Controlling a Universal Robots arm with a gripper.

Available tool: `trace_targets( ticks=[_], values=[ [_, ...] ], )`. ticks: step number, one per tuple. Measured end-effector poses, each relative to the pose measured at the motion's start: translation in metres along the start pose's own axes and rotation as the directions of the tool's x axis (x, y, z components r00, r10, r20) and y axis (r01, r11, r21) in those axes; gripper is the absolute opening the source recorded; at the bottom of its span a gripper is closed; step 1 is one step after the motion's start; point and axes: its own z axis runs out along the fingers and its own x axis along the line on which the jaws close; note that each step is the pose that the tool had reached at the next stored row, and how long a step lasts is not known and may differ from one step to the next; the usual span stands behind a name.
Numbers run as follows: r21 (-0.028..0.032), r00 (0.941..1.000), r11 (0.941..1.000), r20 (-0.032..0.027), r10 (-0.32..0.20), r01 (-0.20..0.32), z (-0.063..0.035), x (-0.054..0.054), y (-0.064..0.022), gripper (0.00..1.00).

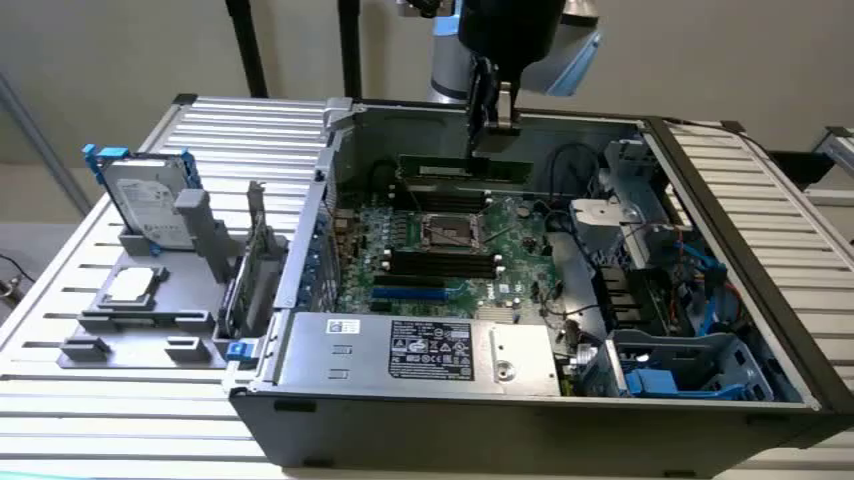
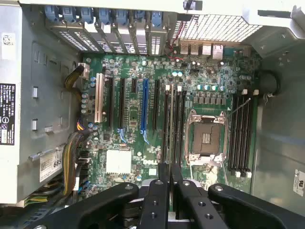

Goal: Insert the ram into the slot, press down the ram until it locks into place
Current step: 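Insert the ram into the slot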

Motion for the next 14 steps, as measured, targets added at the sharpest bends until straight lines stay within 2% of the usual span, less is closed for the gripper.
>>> trace_targets(
  ticks=[14],
  values=[
    [0.0000,1.0000,1.0000,-0.0001,0.000,0.000,0.0000,0.0000,0.0000,0.13]
  ],
)
